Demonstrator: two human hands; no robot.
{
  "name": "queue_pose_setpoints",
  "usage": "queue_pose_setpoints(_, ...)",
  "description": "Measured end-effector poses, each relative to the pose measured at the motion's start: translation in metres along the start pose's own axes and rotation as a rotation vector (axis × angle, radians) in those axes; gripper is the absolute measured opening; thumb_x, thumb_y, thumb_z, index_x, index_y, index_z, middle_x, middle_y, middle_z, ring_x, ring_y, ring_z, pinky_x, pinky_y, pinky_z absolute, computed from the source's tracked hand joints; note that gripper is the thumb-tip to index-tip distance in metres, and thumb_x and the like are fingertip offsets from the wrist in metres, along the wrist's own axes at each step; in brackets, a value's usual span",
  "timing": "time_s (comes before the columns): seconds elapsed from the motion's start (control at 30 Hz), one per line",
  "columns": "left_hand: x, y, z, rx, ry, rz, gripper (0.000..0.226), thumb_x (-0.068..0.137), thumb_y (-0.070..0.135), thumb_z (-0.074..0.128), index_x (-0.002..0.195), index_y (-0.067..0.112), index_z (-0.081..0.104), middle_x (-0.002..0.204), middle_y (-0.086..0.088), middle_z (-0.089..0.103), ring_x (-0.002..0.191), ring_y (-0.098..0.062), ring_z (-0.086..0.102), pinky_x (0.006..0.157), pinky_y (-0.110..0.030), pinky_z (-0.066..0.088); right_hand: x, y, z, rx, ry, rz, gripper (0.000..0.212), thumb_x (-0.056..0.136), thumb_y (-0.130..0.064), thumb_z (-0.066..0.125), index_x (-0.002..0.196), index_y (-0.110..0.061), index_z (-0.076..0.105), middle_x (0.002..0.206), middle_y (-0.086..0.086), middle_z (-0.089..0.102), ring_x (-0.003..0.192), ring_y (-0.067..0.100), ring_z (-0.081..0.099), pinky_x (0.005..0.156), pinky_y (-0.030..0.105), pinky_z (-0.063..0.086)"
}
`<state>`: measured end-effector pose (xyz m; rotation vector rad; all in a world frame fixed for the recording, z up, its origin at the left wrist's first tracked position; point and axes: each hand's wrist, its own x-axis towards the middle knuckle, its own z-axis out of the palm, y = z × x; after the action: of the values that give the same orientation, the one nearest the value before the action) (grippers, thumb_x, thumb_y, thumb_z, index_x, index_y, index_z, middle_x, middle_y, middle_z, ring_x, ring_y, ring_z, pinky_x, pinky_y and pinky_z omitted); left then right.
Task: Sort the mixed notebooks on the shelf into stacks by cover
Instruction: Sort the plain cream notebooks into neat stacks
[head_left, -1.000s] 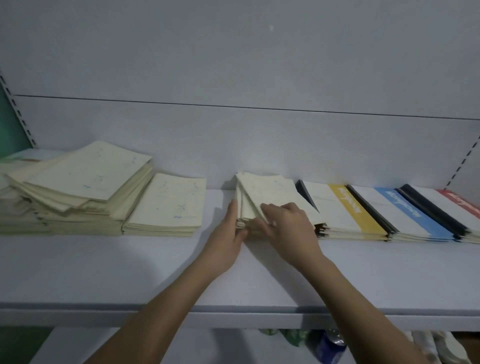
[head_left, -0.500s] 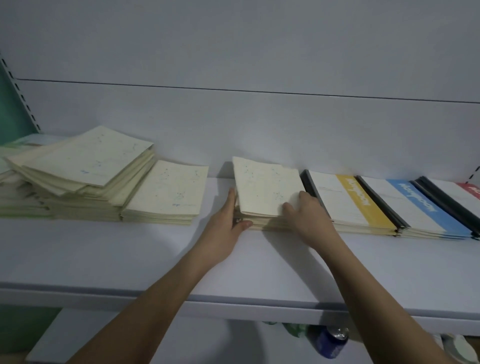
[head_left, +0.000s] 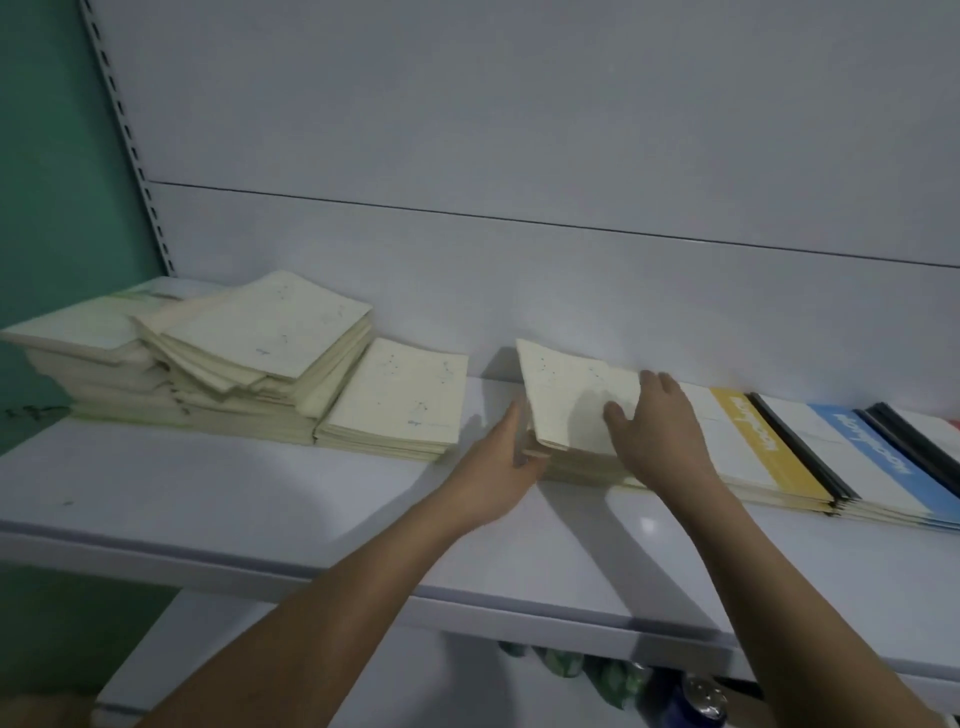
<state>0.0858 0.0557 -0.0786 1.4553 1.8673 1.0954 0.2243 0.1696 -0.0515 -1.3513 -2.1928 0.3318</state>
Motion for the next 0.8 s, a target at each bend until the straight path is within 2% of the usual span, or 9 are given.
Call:
queue_pose_setpoints(0.07, -0.014, 0.003, -0.028, 0.123, 0.082, 0.066, 0.057, 0.099, 0.025, 0.053, 0.151, 0.026, 0.029, 0.149, 0.01, 0.04, 0.131, -0.004, 0.039, 0.098, -0.016, 0.031, -0.01, -0.03, -0.008, 0.114, 0.148, -0.159, 0.046, 0.097, -0.021, 0.05, 0.138, -0.003, 0.043, 0.142, 0.013, 0.043, 0.13, 0.028, 0.04, 0.103, 0.031, 0.031)
queue_pose_setpoints(0.13, -0.03, -0.007, -0.062, 0.277, 0.225, 0.126, 0.047, 0.099, 0.027, 0.052, 0.144, 0.025, 0.042, 0.147, 0.008, 0.045, 0.137, -0.01, 0.038, 0.109, -0.024, 0.03, -0.021, -0.063, -0.005, 0.234, 0.146, -0.283, 0.039, 0.097, -0.02, 0.05, 0.134, -0.009, 0.05, 0.136, 0.006, 0.05, 0.124, 0.022, 0.047, 0.095, 0.023, 0.032)
queue_pose_setpoints(0.3, -0.063, -0.05, -0.141, 0.709, 0.505, 0.168, 0.038, 0.095, 0.03, 0.044, 0.124, 0.013, 0.061, 0.125, -0.004, 0.063, 0.127, -0.027, 0.047, 0.107, -0.039, 0.037, -0.033, -0.125, 0.056, 0.125, -0.2, -0.527, 0.044, 0.097, -0.037, 0.051, 0.135, -0.016, 0.05, 0.137, 0.003, 0.052, 0.124, 0.021, 0.048, 0.1, 0.031, 0.038)
queue_pose_setpoints(0.43, -0.066, -0.062, -0.176, 0.828, 0.474, 0.14, 0.05, 0.09, 0.039, 0.035, 0.119, 0.012, 0.064, 0.118, -0.005, 0.067, 0.123, -0.03, 0.051, 0.106, -0.04, 0.039, -0.024, -0.156, 0.1, -0.095, -0.369, -0.571, 0.075, 0.093, -0.059, 0.048, 0.15, -0.016, 0.027, 0.157, 0.005, 0.026, 0.143, 0.026, 0.023, 0.114, 0.04, 0.026)
queue_pose_setpoints(0.5, -0.067, -0.063, -0.185, 0.797, 0.47, 0.129, 0.041, 0.095, 0.035, 0.041, 0.124, 0.016, 0.061, 0.124, 0.0, 0.063, 0.126, -0.022, 0.047, 0.107, -0.035, 0.035, -0.017, -0.165, 0.118, -0.146, -0.437, -0.524, 0.085, 0.088, -0.068, 0.046, 0.152, -0.017, 0.021, 0.16, 0.004, 0.019, 0.147, 0.028, 0.015, 0.116, 0.045, 0.02)
queue_pose_setpoints(0.57, -0.071, -0.067, -0.19, 0.727, 0.465, 0.104, 0.033, 0.098, 0.03, 0.046, 0.126, 0.02, 0.061, 0.125, 0.006, 0.061, 0.122, -0.016, 0.047, 0.104, -0.032, 0.037, -0.014, -0.167, 0.129, -0.221, -0.403, -0.528, 0.072, 0.086, -0.068, 0.047, 0.138, -0.019, 0.038, 0.14, -0.001, 0.042, 0.133, 0.029, 0.036, 0.103, 0.043, 0.034)
queue_pose_setpoints(0.63, -0.076, -0.073, -0.194, 0.596, 0.448, 0.075, 0.026, 0.097, 0.029, 0.049, 0.117, 0.023, 0.065, 0.112, 0.01, 0.065, 0.108, -0.013, 0.055, 0.095, -0.034, 0.044, -0.019, -0.164, 0.129, -0.282, -0.322, -0.579, 0.054, 0.09, -0.062, 0.046, 0.122, -0.019, 0.048, 0.12, -0.002, 0.053, 0.115, 0.025, 0.05, 0.088, 0.039, 0.043)
queue_pose_setpoints(0.73, -0.078, -0.075, -0.195, 0.286, 0.357, 0.004, 0.019, 0.096, 0.029, 0.052, 0.099, 0.021, 0.069, 0.09, 0.009, 0.069, 0.08, -0.012, 0.065, 0.077, -0.035, 0.055, -0.03, -0.155, 0.115, -0.228, -0.318, -0.56, 0.041, 0.101, -0.043, 0.036, 0.134, -0.022, 0.048, 0.134, 0.002, 0.054, 0.121, 0.027, 0.05, 0.094, 0.039, 0.044)
queue_pose_setpoints(0.8, -0.073, -0.07, -0.192, 0.014, 0.264, -0.089, 0.023, 0.097, 0.032, 0.052, 0.099, 0.017, 0.068, 0.092, 0.002, 0.072, 0.075, -0.017, 0.069, 0.069, -0.033, 0.058, -0.035, -0.155, 0.105, 0.033, -0.235, -0.412, 0.038, 0.104, -0.039, 0.035, 0.138, -0.031, 0.048, 0.132, 0.003, 0.059, 0.119, 0.027, 0.054, 0.09, 0.036, 0.045)
